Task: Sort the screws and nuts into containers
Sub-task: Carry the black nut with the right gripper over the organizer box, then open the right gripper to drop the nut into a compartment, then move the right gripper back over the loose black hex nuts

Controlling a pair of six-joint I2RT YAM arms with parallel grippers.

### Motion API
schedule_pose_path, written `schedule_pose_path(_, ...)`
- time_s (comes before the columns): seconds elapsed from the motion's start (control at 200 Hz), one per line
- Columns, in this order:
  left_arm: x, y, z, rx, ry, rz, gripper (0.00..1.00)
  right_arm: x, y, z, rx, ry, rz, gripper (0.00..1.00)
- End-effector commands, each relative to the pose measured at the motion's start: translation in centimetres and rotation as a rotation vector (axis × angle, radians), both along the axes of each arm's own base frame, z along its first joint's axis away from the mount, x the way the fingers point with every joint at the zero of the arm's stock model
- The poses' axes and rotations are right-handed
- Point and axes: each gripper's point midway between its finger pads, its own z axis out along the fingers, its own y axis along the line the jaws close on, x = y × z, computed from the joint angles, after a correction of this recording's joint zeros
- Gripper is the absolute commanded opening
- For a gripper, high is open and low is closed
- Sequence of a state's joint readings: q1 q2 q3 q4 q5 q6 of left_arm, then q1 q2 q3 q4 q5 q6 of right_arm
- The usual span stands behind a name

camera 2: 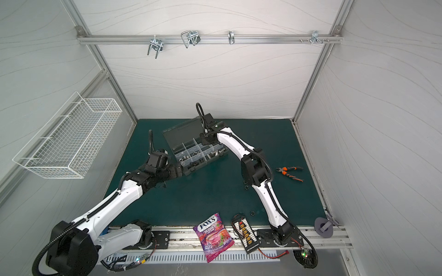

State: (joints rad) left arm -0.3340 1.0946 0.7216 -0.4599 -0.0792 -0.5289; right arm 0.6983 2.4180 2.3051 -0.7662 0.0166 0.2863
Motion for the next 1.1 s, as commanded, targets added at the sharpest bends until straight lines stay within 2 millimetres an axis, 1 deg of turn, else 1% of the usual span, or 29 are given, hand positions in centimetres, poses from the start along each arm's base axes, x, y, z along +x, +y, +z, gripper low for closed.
schedule_pose_path(0.0, 1.0, 0.2, 2.2, -0.014, -0.058, 0.032, 0.99, -0.2, 1.2, -1.1, -0.009, 0.0, 0.042, 0.0)
schedule_pose_path(0.105, 1.1, 0.2, 2.3, -0.017, -0.063, 0.031, 0.99, -0.2, 1.2, -2.1, -0.026, 0.01, 0.041, 0.0)
schedule_pose_path(0.25, 1.2, 0.1, 2.4, -0.019, -0.068, 0.031, 0.99, -0.4, 0.9, -2.8, -0.041, 0.022, 0.037, 0.01)
schedule_pose_path(0.325, 1.2, 0.2, 2.3, -0.016, -0.067, 0.033, 0.99, -0.5, 0.7, -3.2, -0.05, 0.027, 0.036, 0.06)
schedule_pose_path(0.39, 1.2, 0.2, 2.4, -0.016, -0.067, 0.032, 0.99, -0.6, 0.6, -3.3, -0.056, 0.029, 0.035, 0.17)
schedule_pose_path(0.475, 1.1, 0.2, 2.4, -0.014, -0.067, 0.031, 0.99, -0.7, 0.6, -3.3, -0.062, 0.028, 0.038, 0.28)
schedule_pose_path(0.515, 1.1, 0.2, 2.4, -0.014, -0.067, 0.031, 0.99, -0.6, 0.5, -3.3, -0.063, 0.025, 0.037, 0.31)
schedule_pose_path(0.575, 1.1, 0.2, 2.5, -0.013, -0.067, 0.03, 0.99, -0.6, 0.4, -3.0, -0.065, 0.02, 0.037, 0.34)
schedule_pose_path(0.69, 1.1, 0.2, 2.7, -0.015, -0.071, 0.032, 0.99, -0.8, 0.3, -2.3, -0.067, 0.011, 0.036, 0.34)
schedule_pose_path(0.83, 1.1, 0.2, 2.9, -0.02, -0.078, 0.035, 0.99, -1.1, -0.2, -0.6, -0.077, -0.01, 0.03, 0.33)
schedule_pose_path(0.91, 1.1, 0.4, 3.0, -0.016, -0.081, 0.045, 0.99, -1.7, -0.9, 0.5, -0.08, -0.02, 0.022, 0.33)
schedule_pose_path(0.975, 1.0, 0.7, 3.1, -0.006, -0.079, 0.054, 0.99, -2.6, -1.4, 1.4, -0.078, -0.022, 0.018, 0.33)
schedule_pose_path(1.035, 1.0, 0.9, 3.2, 0.003, -0.081, 0.067, 0.99, -3.4, -2.3, 2.3, -0.075, -0.027, 0.001, 0.33)
schedule_pose_path(1.07, 1.0, 1.0, 3.2, 0.006, -0.08, 0.07, 0.99, -4.1, -3.0, 2.1, -0.082, -0.015, -0.011, 0.33)
schedule_pose_path(1.095, 1.0, 1.1, 3.2, 0.008, -0.081, 0.071, 0.99, -4.4, -3.4, 2.7, -0.077, -0.018, -0.019, 0.33)
